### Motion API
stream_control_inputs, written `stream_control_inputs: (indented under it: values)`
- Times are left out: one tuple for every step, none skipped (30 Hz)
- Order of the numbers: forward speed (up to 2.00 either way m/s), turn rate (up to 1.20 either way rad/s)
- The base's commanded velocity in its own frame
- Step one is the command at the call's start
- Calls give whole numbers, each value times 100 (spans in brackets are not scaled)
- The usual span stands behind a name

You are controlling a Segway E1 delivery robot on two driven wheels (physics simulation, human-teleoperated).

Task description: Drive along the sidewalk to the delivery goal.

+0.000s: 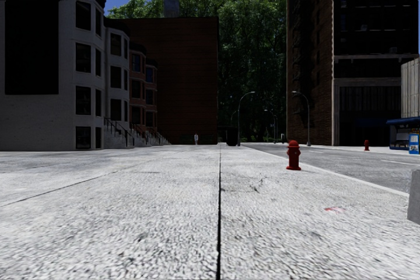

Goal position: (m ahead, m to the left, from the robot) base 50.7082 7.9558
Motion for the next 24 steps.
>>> stream_control_inputs:
  values:
    - [200, 0]
    - [200, 0]
    - [200, 0]
    - [200, 0]
    - [200, 0]
    - [200, 0]
    - [200, 0]
    - [200, 0]
    - [200, 0]
    - [200, 0]
    - [200, 0]
    - [200, 0]
    - [200, 0]
    - [200, 0]
    - [200, 0]
    - [200, 0]
    - [200, 0]
    - [200, 0]
    - [200, 0]
    - [200, 0]
    - [200, 0]
    - [200, 0]
    - [200, 0]
    - [200, 0]
